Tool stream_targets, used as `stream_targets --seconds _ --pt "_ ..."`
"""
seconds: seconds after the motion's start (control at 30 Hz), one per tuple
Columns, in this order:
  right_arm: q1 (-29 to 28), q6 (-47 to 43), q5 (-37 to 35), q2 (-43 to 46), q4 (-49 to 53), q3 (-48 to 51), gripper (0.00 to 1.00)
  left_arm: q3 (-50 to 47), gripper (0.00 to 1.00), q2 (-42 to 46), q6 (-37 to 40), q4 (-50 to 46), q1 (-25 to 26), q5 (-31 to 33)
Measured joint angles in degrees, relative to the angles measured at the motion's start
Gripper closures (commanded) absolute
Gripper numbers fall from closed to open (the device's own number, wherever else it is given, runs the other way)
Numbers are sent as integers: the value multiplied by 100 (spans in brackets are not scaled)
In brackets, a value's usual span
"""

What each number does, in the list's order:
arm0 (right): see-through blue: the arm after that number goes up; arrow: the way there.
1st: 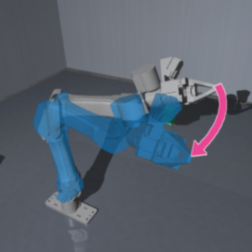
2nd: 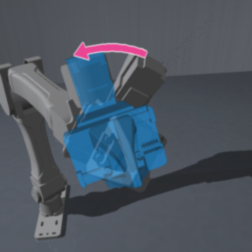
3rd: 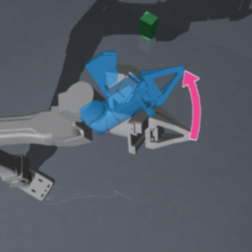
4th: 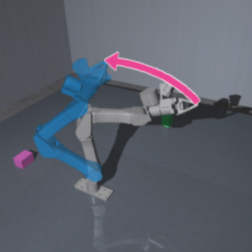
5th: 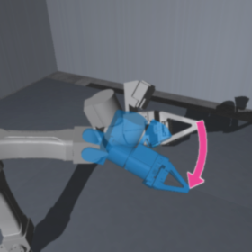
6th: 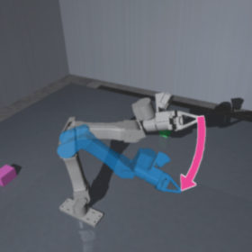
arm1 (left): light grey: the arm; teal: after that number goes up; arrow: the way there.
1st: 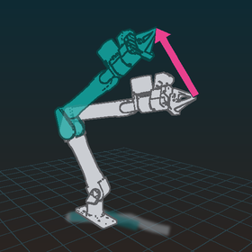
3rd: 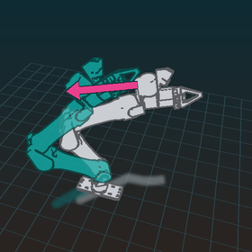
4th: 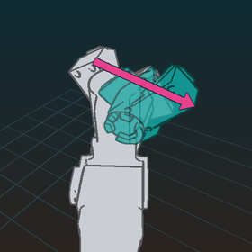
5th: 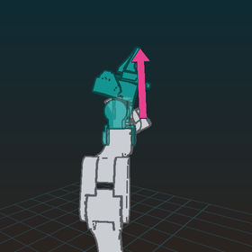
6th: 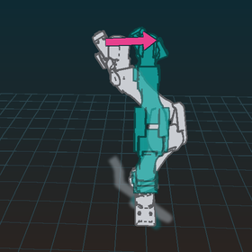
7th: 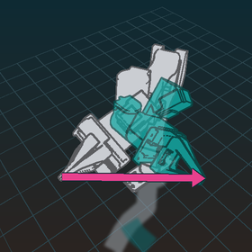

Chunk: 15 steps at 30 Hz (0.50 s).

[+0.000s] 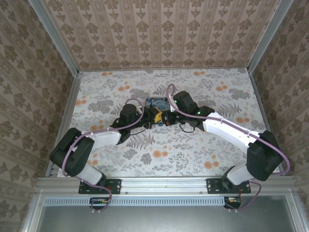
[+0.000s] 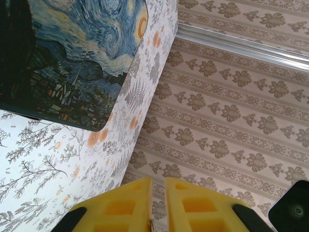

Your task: Unlock a padlock with a key

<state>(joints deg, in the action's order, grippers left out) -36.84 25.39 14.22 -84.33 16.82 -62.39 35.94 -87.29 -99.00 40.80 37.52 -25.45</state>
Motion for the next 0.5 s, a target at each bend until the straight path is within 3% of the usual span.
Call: stream_targets --seconds 0.5 --pt "70 20 2 109 -39 101 100 -4 100 0 105 -24 2 61"
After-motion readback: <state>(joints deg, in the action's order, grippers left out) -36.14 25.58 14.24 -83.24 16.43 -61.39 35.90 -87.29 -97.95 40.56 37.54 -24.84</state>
